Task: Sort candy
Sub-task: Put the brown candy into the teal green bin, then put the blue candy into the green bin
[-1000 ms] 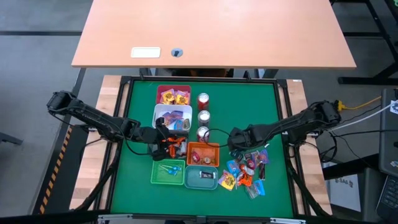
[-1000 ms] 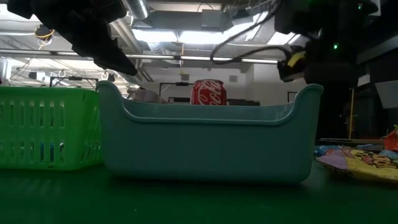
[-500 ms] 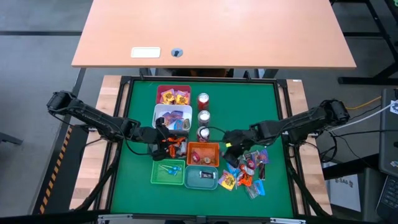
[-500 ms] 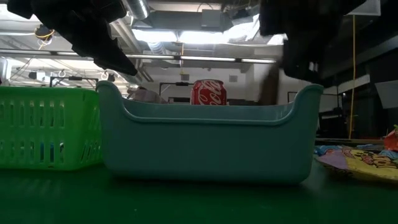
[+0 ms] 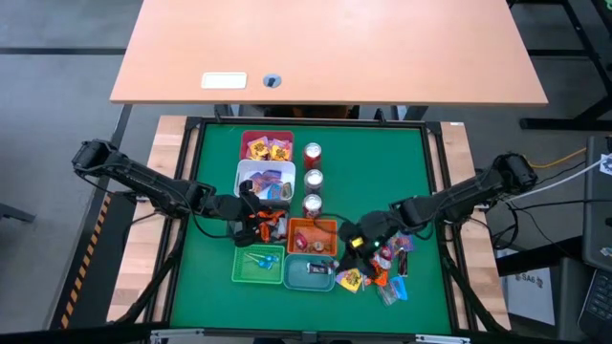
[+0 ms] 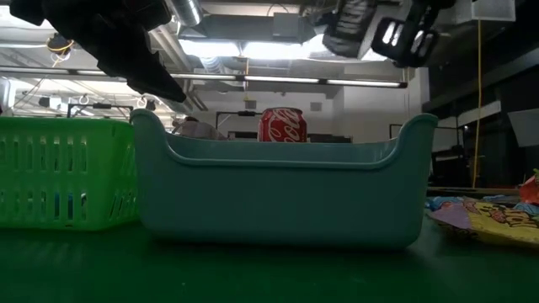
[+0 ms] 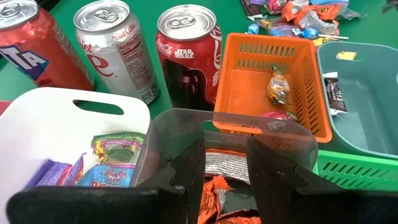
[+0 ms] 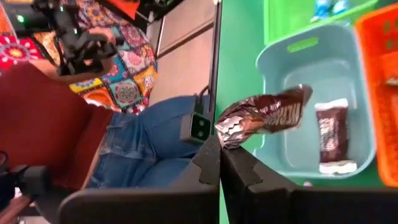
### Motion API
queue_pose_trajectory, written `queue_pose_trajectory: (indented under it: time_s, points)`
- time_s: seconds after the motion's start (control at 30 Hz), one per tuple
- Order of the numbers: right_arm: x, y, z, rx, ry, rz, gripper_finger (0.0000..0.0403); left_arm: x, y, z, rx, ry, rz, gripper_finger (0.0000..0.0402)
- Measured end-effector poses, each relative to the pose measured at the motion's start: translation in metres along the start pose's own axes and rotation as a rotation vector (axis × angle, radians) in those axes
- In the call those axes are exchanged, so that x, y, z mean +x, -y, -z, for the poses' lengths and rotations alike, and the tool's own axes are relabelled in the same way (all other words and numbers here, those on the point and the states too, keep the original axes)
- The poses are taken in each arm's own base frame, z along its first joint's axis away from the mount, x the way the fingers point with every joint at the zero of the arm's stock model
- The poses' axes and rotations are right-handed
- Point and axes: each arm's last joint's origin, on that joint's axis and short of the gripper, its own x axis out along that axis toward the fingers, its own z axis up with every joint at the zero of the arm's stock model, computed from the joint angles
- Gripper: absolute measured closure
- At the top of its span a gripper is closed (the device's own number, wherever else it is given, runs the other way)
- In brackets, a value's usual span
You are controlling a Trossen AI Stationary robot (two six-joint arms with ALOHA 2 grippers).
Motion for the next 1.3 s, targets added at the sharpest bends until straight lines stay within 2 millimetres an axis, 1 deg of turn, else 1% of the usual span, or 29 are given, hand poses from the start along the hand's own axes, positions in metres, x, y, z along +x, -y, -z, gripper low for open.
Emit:
queue_pose_trajectory:
  time_s: [0.1,0.27,0.43,0.57,0.67,0.77,0.93,1.03,1.1,1.2,1.3]
  points:
    - [0.005,-0.006,0.007,-0.014,-0.007,0.010,0.0403,0.000,0.000,0.000,-0.001,0.002,0.001,0.0295]
    - [0.012,-0.007,0.013,-0.023,0.019,0.071,0.0403,0.000,0.000,0.000,-0.001,0.002,0.001,0.0295]
    - [0.022,0.001,0.015,-0.013,0.000,0.097,0.0403,0.000,0.000,0.000,0.000,0.003,0.002,0.0295]
    - [0.032,0.007,0.018,-0.007,-0.031,0.082,0.0402,0.000,0.000,0.000,-0.001,0.003,0.002,0.0295]
    - [0.037,0.008,0.018,-0.013,-0.017,0.068,0.0399,0.000,0.000,0.000,-0.001,0.004,0.002,0.0295]
    - [0.038,0.008,0.018,-0.013,-0.015,0.065,0.0377,0.000,0.000,-0.001,-0.002,0.005,0.002,0.0295]
    - [0.038,0.009,0.017,-0.012,-0.007,0.083,0.0317,0.000,0.000,0.000,-0.001,0.005,0.002,0.0295]
    - [0.037,0.011,0.017,-0.008,-0.011,0.094,0.0291,0.000,0.000,0.000,-0.001,0.005,0.002,0.0295]
    - [0.036,0.014,0.015,-0.001,-0.018,0.089,0.0282,0.000,0.000,0.000,-0.001,0.005,0.002,0.0295]
    - [0.031,0.020,0.010,0.017,-0.056,0.058,0.0280,0.000,0.000,0.000,-0.001,0.005,0.002,0.0295]
    - [0.020,0.024,0.008,0.008,-0.109,0.062,0.0285,0.000,0.000,0.000,-0.001,0.005,0.002,0.0295]
